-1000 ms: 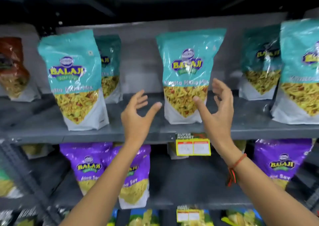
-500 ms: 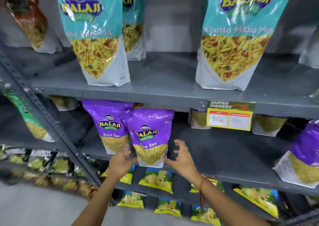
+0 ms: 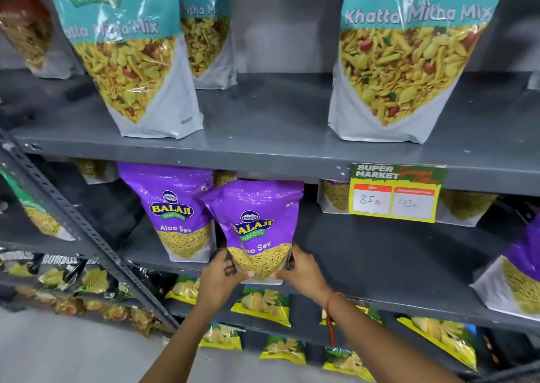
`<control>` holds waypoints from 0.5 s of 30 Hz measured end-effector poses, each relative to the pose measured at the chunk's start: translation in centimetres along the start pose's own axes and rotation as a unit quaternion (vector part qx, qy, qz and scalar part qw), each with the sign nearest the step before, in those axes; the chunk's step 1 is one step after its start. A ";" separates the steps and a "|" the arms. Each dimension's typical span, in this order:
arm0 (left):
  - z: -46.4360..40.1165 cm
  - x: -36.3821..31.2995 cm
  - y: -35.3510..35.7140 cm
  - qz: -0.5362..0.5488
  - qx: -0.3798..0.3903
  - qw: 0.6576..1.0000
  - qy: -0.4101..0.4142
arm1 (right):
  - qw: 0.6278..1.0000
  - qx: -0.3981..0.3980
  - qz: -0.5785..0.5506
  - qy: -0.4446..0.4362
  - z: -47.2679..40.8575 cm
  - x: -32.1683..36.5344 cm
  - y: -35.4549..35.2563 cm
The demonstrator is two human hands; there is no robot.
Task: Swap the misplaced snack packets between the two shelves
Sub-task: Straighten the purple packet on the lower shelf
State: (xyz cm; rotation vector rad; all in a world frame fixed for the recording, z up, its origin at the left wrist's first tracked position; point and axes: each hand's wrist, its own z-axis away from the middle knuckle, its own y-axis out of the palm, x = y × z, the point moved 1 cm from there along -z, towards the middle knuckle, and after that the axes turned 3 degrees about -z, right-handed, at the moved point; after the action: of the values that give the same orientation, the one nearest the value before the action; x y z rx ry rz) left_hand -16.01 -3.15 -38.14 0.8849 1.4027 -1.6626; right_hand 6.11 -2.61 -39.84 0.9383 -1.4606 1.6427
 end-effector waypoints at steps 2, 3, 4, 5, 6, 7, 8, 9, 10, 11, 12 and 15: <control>0.1 -1.1 1.7 -0.002 0.003 1.000 0.021 | 1.000 -0.015 -0.022 0.007 0.6 -0.8 -1.9; 0.0 -1.7 2.8 -0.002 0.004 1.000 0.030 | 0.999 -0.022 -0.032 0.013 0.9 -1.3 -3.0; 0.0 -2.3 3.8 -0.004 0.006 0.999 0.036 | 0.999 -0.028 -0.035 0.020 1.2 -1.7 -4.1; -0.1 -2.9 4.9 -0.005 0.009 0.999 0.046 | 0.998 -0.033 -0.037 0.026 1.5 -2.2 -5.3; -0.1 -3.6 6.0 -0.011 0.012 0.999 0.052 | 0.998 -0.038 -0.034 0.031 1.9 -2.5 -6.5; -0.1 -4.1 7.2 -0.014 0.012 0.998 0.059 | 0.998 -0.042 -0.034 0.038 2.3 -3.0 -7.7; -0.1 -4.6 8.2 -0.017 0.014 0.998 0.065 | 0.998 -0.044 -0.032 0.043 2.8 -3.3 -8.9; -0.1 -5.0 9.2 -0.021 0.018 0.997 0.072 | 0.997 -0.046 -0.036 0.047 3.1 -3.8 -9.9; -0.1 -5.4 10.2 -0.024 0.023 0.997 0.076 | 0.997 -0.047 -0.032 0.052 3.5 -4.3 -10.8; -0.1 -5.7 11.1 -0.028 0.028 0.996 0.079 | 0.997 -0.049 -0.030 0.056 3.8 -4.9 -11.5; 0.0 -5.9 11.9 -0.034 0.031 0.996 0.079 | 0.997 -0.051 -0.026 0.060 4.1 -5.2 -12.0; 0.1 -6.5 13.7 -0.051 0.041 0.995 0.078 | 0.997 -0.052 -0.024 0.060 4.6 -6.6 -13.1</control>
State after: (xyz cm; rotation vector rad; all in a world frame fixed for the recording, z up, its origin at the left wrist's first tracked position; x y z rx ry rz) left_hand -0.88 -3.71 -38.61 1.0246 1.5155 -1.7700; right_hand 21.04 -6.48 -39.29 0.7965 -1.4164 1.5450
